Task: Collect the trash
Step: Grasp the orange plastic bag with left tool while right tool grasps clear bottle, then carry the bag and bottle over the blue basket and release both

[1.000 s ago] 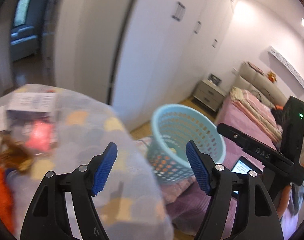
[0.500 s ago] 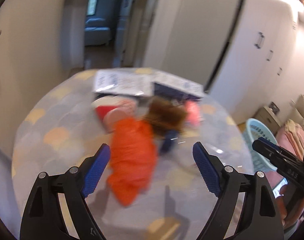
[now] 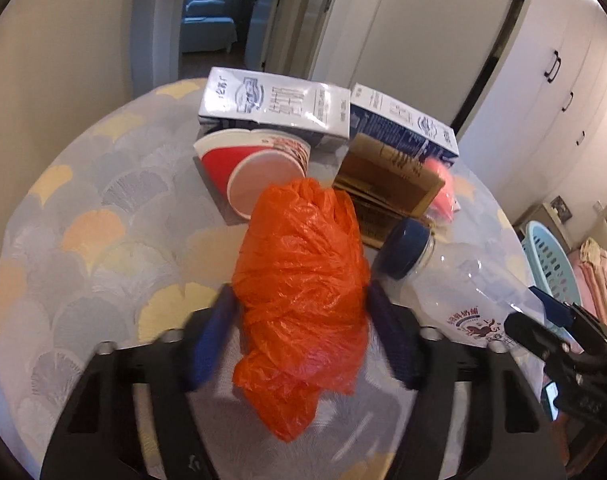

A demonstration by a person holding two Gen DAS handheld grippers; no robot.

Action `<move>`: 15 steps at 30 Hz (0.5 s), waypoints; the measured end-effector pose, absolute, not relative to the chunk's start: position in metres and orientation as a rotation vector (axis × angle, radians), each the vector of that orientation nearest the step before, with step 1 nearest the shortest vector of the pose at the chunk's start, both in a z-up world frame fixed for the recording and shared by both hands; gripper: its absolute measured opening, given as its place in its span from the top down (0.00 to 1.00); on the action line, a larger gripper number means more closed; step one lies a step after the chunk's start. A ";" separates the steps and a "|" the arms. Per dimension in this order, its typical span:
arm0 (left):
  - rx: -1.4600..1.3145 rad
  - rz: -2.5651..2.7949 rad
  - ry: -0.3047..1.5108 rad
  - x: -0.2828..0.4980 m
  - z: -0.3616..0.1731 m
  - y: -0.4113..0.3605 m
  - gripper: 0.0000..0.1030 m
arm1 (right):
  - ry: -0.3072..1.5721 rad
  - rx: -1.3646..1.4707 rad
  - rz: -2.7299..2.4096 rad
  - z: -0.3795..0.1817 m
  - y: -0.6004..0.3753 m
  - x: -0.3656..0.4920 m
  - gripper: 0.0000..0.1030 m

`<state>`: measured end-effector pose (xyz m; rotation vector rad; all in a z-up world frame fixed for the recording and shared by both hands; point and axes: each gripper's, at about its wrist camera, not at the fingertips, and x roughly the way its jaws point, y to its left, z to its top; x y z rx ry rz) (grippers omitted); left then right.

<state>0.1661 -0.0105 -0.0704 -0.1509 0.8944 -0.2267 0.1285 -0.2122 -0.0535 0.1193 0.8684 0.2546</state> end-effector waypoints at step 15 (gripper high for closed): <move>-0.167 -0.242 0.831 0.129 -0.053 0.014 0.60 | 0.936 0.041 0.334 -0.059 -0.161 0.129 0.35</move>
